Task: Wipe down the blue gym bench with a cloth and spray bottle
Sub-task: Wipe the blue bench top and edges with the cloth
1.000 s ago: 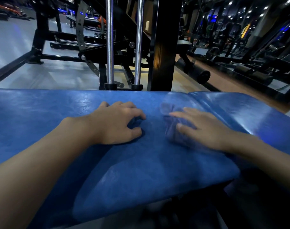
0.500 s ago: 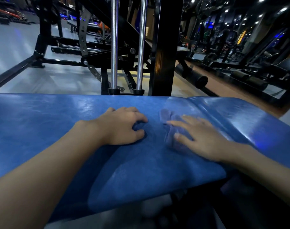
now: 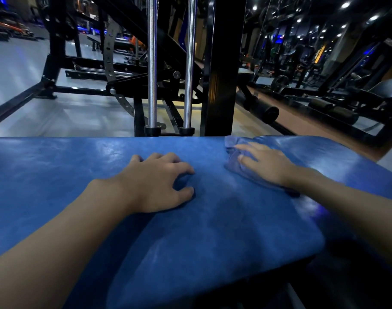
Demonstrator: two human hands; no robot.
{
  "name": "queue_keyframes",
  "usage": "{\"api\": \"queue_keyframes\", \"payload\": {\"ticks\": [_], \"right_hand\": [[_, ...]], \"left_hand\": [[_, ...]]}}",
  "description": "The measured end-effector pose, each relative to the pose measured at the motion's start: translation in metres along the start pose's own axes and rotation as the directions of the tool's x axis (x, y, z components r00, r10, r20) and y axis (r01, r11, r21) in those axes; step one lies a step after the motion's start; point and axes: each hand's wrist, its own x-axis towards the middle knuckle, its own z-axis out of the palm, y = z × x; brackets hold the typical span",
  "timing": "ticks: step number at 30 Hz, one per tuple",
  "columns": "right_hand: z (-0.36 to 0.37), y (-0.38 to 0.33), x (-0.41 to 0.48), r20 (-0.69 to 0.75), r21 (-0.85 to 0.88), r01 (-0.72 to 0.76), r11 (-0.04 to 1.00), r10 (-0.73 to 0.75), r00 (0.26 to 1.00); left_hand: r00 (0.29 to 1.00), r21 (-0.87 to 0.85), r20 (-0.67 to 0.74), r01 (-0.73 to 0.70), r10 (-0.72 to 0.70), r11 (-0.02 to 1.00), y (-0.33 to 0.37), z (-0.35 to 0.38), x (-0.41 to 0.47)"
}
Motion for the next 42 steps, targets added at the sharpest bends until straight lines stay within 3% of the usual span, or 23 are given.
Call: {"api": "queue_keyframes", "payload": {"ticks": [4,8,10,13,17,20,23,31,36,39,42], "right_hand": [[0.000,0.022,0.042,0.019,0.161,-0.117,0.980,0.116,0.993],[0.001,0.009,0.026,0.021,-0.021,-0.174,0.984,0.175,0.984],[0.002,-0.012,-0.004,-0.008,-0.064,-0.077,0.995,0.076,0.997],[0.001,-0.046,-0.062,0.059,-0.082,0.114,0.990,-0.110,0.992],[0.002,-0.071,-0.130,0.062,-0.100,0.367,0.925,-0.363,0.930],[0.004,-0.071,-0.141,0.048,-0.079,0.441,0.894,-0.438,0.898],[0.002,-0.069,-0.112,0.060,-0.024,0.377,0.926,-0.375,0.925],[-0.001,-0.023,0.036,0.040,0.029,0.011,1.000,-0.013,0.999],[0.009,0.016,0.097,0.109,0.152,-0.056,0.987,0.040,0.993],[0.004,-0.015,0.069,0.043,-0.023,-0.092,0.995,0.093,0.995],[0.004,-0.047,0.021,-0.001,-0.073,0.008,0.997,-0.009,1.000]], "left_hand": [[1.000,-0.004,-0.007,-0.012,0.011,1.000,0.000,0.001,-0.001],[1.000,-0.021,-0.005,-0.005,0.005,1.000,0.001,-0.001,-0.002],[1.000,-0.025,0.005,0.002,-0.002,1.000,0.002,-0.002,-0.002],[1.000,-0.030,0.022,0.010,-0.009,1.000,0.002,-0.003,-0.002],[0.999,-0.049,-0.004,0.035,-0.035,0.998,-0.004,-0.006,-0.002],[0.998,-0.002,0.003,0.063,-0.063,0.998,-0.006,-0.010,-0.003],[0.997,0.025,0.034,0.062,-0.062,0.998,-0.008,-0.010,-0.003],[0.998,0.040,0.046,0.037,-0.039,0.999,-0.011,-0.007,-0.003],[0.999,0.028,0.027,0.018,-0.019,0.999,-0.012,-0.007,-0.008],[0.999,0.007,0.039,0.024,-0.024,1.000,-0.013,-0.008,-0.014],[0.998,0.020,0.047,0.040,-0.041,0.999,-0.012,-0.010,-0.019]]}}
